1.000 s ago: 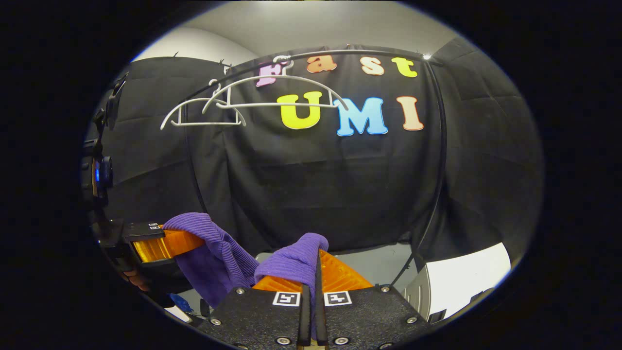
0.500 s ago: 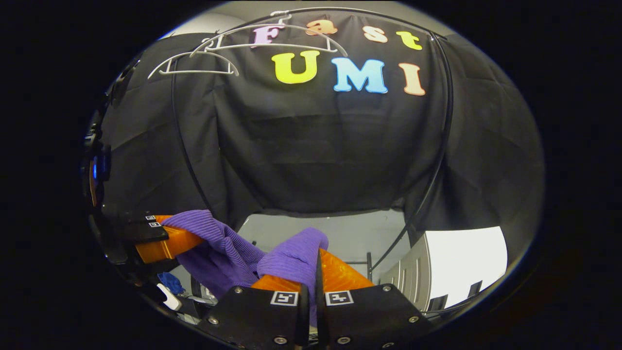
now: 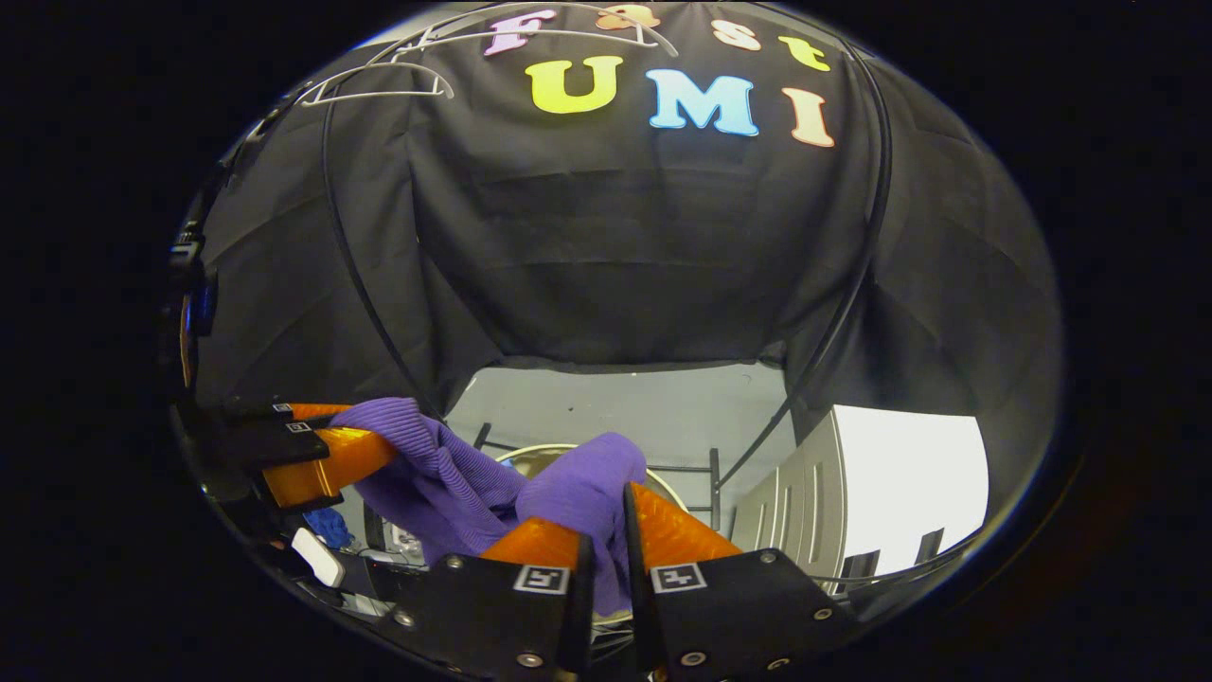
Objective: Grasp the clothes on the hanger with both hands and then place them into the laundry hamper below.
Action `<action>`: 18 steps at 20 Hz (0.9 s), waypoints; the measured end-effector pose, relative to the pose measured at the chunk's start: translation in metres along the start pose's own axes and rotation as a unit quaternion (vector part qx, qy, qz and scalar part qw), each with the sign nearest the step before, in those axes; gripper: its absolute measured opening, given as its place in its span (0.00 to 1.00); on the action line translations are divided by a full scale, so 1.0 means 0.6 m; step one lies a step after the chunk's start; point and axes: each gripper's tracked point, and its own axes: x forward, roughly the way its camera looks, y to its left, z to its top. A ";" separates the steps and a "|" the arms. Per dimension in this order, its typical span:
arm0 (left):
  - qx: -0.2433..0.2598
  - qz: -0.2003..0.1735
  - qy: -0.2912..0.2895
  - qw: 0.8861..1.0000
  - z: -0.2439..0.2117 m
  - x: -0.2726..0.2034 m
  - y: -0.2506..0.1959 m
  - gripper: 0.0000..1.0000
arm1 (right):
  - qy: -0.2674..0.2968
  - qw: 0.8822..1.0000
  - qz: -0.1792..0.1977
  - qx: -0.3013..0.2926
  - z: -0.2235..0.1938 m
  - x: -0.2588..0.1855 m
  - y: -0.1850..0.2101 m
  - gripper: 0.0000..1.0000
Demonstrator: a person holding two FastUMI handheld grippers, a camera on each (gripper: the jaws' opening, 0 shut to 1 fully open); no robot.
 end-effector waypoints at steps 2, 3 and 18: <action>-0.006 0.008 -0.001 1.000 -0.006 -0.004 0.012 0.45 | -0.008 1.000 0.012 0.003 0.002 0.000 0.007 0.47; -0.010 0.009 -0.001 1.000 -0.008 -0.005 0.016 0.57 | -0.017 1.000 0.012 0.006 0.007 -0.011 0.007 0.72; -0.066 0.023 -0.108 0.992 0.114 -0.083 0.070 0.76 | -0.145 0.989 -0.012 0.023 0.134 -0.100 -0.010 0.95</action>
